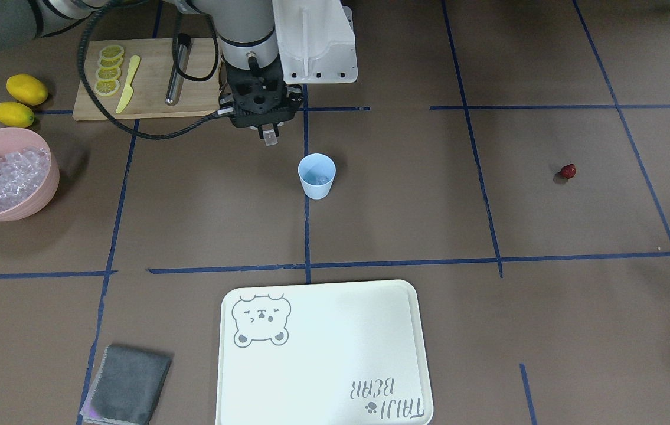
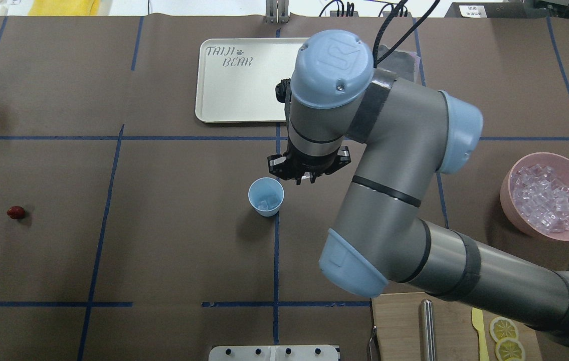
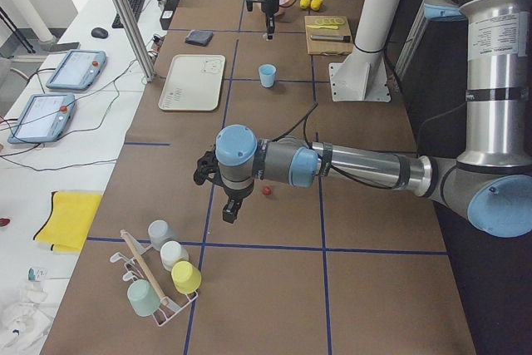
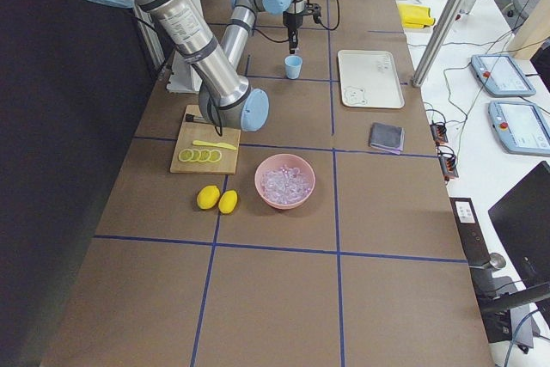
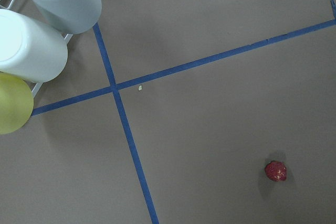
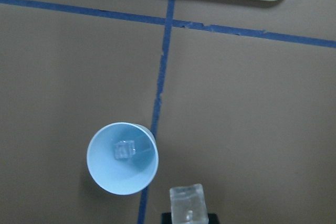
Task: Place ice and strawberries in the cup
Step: 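Carry the ice cube with the right gripper over the cup, then open the right gripper to drop the ice cube into the cup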
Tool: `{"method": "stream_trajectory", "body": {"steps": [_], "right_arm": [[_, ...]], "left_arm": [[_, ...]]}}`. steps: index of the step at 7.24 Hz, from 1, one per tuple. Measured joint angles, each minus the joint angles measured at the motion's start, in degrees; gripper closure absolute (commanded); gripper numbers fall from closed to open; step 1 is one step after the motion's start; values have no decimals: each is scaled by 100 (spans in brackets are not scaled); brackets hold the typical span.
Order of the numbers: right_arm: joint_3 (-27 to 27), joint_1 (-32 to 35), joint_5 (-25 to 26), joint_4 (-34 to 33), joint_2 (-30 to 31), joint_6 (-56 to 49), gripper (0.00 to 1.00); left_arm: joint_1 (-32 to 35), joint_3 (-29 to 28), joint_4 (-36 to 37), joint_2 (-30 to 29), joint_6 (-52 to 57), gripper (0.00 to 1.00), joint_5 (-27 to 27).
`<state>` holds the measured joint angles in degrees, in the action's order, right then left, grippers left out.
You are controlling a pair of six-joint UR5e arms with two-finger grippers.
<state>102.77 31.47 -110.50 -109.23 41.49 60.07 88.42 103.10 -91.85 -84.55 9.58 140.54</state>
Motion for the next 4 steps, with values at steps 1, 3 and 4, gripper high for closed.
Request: {"method": "stream_trajectory", "body": {"steps": [1, 3, 4], "right_arm": [[-453, -143, 137, 270, -258, 222, 100], [-1034, -383, 398, 494, -562, 430, 98], [-1119, -436, 454, 526, -581, 454, 91]], "left_arm": [[0, 0, 0, 0, 0, 0, 0], [0, 0, 0, 6, 0, 0, 0], [0, 0, 0, 7, 0, 0, 0]]}}
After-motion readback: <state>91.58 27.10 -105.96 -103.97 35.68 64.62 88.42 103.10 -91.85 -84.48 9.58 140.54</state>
